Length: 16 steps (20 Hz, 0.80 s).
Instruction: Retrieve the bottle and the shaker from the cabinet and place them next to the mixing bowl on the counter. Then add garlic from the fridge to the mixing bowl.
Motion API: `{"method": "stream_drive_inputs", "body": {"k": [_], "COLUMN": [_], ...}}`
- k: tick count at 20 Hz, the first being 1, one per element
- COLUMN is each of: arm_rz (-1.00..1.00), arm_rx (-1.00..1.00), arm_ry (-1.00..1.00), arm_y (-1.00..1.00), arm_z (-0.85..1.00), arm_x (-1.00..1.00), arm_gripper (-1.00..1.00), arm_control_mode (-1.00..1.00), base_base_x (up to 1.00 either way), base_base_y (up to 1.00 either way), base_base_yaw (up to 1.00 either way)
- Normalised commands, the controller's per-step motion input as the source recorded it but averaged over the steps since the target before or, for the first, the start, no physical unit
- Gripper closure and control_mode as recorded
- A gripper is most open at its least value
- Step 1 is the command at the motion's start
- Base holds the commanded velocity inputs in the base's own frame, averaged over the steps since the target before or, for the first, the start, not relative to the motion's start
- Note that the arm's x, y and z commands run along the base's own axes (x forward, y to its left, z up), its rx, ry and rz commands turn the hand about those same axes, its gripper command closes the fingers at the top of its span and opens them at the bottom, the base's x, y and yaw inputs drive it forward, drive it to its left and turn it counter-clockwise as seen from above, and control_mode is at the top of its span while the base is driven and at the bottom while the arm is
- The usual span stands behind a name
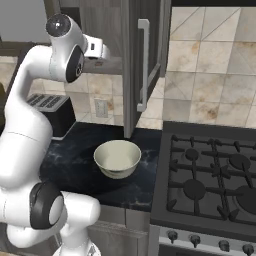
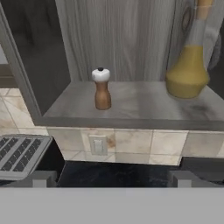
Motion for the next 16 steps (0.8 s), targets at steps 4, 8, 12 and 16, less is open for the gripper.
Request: {"method": "stream_drive_inputs", "body": {"k": [4, 8, 12, 16], "arm_rz": [0.02, 0.07, 0.06, 0.04], "arm_rx": [0.00, 0.00, 0.00, 0.00], "arm_ry": [0.00, -0.01, 0.00, 0.00], "arm_y": [0.00, 0.15, 0.16, 0.10], "arm_z": [-0.02, -0.10, 0.00, -0.01], "arm_x": [0.59, 0.41, 0.27, 0.24], "arm_gripper": [-1.00, -1.00, -1.00, -1.00], "arm_control_mode": [-1.00, -1.00, -1.00, -1.00], "base_base_x": [0.00, 0.00, 0.00, 0.00], "base_base_y": [0.00, 0.00, 0.00, 0.00], "base_base_yaw": [0.00, 0.00, 0.00, 0.00]}}
